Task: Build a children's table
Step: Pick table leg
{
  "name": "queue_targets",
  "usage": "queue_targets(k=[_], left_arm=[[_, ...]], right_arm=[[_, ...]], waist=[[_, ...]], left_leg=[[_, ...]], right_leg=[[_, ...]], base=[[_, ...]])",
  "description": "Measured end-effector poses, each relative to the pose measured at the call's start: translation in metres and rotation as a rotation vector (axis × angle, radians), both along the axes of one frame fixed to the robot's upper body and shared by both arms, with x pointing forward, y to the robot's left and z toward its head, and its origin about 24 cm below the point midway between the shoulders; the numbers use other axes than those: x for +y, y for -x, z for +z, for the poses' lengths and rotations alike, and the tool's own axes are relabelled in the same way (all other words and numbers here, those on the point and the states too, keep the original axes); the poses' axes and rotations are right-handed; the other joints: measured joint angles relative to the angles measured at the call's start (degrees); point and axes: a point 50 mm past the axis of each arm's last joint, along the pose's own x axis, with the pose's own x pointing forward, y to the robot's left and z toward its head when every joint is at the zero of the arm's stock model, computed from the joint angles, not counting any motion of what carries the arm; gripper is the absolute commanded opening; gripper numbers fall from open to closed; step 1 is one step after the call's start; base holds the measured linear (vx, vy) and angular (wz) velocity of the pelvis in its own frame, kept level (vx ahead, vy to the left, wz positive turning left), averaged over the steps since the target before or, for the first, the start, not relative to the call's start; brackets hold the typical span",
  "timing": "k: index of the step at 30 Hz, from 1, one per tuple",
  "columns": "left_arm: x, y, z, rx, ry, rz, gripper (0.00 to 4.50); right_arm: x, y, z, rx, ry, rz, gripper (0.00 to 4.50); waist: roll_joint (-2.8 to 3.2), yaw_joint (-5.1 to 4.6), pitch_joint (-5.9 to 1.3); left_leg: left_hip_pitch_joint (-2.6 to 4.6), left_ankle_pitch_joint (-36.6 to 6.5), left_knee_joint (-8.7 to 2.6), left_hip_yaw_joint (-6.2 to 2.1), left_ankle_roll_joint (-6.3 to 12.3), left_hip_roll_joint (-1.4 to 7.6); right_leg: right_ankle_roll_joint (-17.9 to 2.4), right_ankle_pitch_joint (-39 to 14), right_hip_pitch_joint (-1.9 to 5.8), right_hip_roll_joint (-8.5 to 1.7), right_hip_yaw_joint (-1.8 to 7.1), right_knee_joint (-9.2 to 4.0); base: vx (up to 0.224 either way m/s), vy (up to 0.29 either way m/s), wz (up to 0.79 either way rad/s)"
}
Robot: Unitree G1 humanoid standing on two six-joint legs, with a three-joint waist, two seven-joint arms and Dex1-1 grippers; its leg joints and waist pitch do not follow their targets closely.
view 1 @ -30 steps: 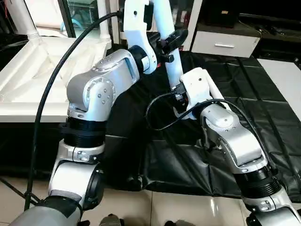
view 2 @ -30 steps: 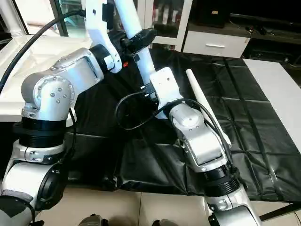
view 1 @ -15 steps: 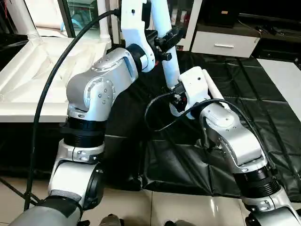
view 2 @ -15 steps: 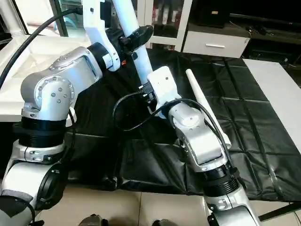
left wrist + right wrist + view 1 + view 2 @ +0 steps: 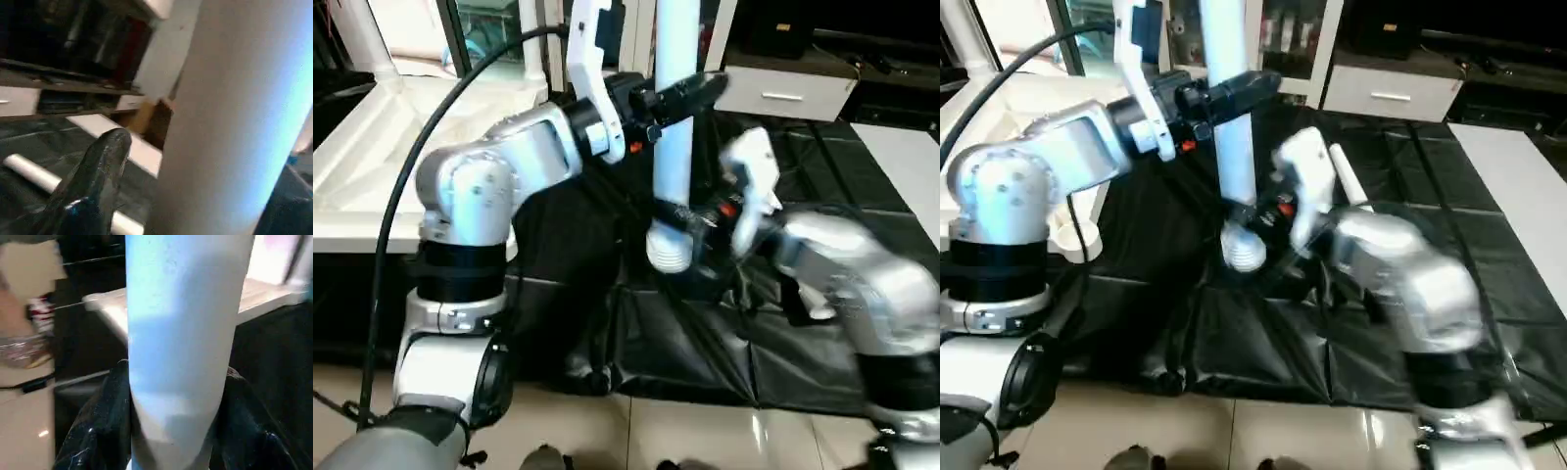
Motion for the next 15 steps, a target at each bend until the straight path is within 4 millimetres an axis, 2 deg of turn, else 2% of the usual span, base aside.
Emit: queue_targets(k=[2, 6, 7, 15], left_arm=[[0.003, 0.002, 0.002, 0.003, 0.028, -0.034, 3.83], [0.007, 0.004, 0.007, -0.001, 0.097, -0.075, 4.02], [0.008, 0.005, 0.009, 0.003, 0.112, -0.089, 4.29], [0.008, 0.013, 0.014, 0.017, 0.106, -0.201, 4.4]], right_arm=[[-0.004, 0.004, -0.003, 0.036, 0.004, 0.045, 1.83], [-0.015, 0.014, -0.002, 0.112, -0.011, 0.141, 1.83], [-0.016, 0.016, 0.0, 0.129, -0.034, 0.164, 1.83], [-0.021, 0.024, 0.007, 0.22, -0.152, 0.245, 1.83]], waist=[[0.0, 0.04, 0.0], [0.0, 0.49, 0.0], [0.0, 0.54, 0.0], [0.02, 0.82, -0.02]], left_leg=[[-0.01, 0.03, 0.0, 0.0, 0.04, 0.01], [0.02, 0.15, 0.02, 0.0, 0.22, 0.02], [0.0, 0.15, 0.04, 0.0, 0.23, 0.02], [-0.01, 0.17, 0.13, -0.01, 0.26, 0.02]], right_leg=[[0.05, 0.0, -0.02, 0.0, -0.02, 0.01], [0.07, 0.01, 0.04, 0.0, -0.04, 0.0], [0.07, 0.01, 0.03, 0.0, -0.04, -0.02], [0.08, 0.01, 0.1, 0.0, -0.06, -0.1]], base=[[0.0, 0.0, 0.0], [0.0, 0.0, 0.0], [0.0, 0.0, 0.0], [0.0, 0.0, 0.0]])
